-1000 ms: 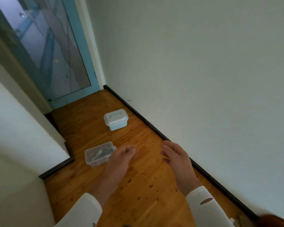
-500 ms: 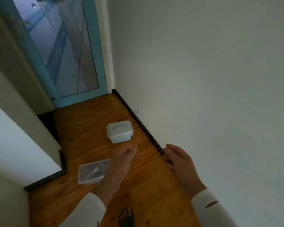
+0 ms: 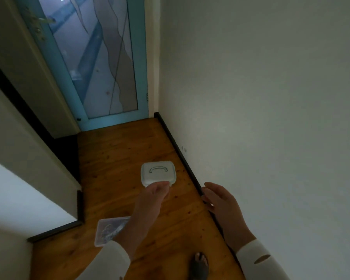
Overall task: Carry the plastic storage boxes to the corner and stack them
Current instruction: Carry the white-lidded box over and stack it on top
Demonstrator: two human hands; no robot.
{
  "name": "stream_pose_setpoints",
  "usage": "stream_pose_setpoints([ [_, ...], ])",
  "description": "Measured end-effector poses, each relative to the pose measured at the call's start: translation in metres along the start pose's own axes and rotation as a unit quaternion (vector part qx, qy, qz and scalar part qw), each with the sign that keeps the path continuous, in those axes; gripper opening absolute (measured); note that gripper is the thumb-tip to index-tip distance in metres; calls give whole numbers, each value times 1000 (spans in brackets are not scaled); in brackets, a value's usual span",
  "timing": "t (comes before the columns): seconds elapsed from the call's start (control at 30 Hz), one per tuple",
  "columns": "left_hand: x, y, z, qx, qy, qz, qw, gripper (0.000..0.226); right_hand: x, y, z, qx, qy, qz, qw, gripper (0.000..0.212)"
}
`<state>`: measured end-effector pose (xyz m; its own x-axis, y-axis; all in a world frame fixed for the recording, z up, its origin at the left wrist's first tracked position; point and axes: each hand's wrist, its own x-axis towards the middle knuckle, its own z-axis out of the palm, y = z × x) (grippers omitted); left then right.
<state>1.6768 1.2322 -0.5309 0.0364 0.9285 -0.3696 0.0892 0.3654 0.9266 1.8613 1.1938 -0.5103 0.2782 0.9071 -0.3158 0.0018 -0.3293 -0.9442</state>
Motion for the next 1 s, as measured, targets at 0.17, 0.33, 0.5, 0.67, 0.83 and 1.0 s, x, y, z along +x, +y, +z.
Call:
stream_pose_setpoints([
  [0.17,56,12,18,17,23,-16,999,13,75,-4,-7,-7,-24,11,1000,11],
  [0.33,121,34,51,-2,61,-40,997,16,167,-12,-25,-13,-60,26,998,13],
  [0.5,162,46,66,15,66,-47,997,21,233,-17,-33,-30,-97,42,994,15],
  [0.67,201,54,70,-22,134,-102,986,12,281,-19,-20,-60,-123,39,990,16],
  [0.83,239,54,52,-15,148,-115,982,20,320,-19,7,-72,-134,72,986,14],
  [1.0,285,55,20,-13,132,-111,985,12,358,-21,44,-58,-123,105,985,16],
])
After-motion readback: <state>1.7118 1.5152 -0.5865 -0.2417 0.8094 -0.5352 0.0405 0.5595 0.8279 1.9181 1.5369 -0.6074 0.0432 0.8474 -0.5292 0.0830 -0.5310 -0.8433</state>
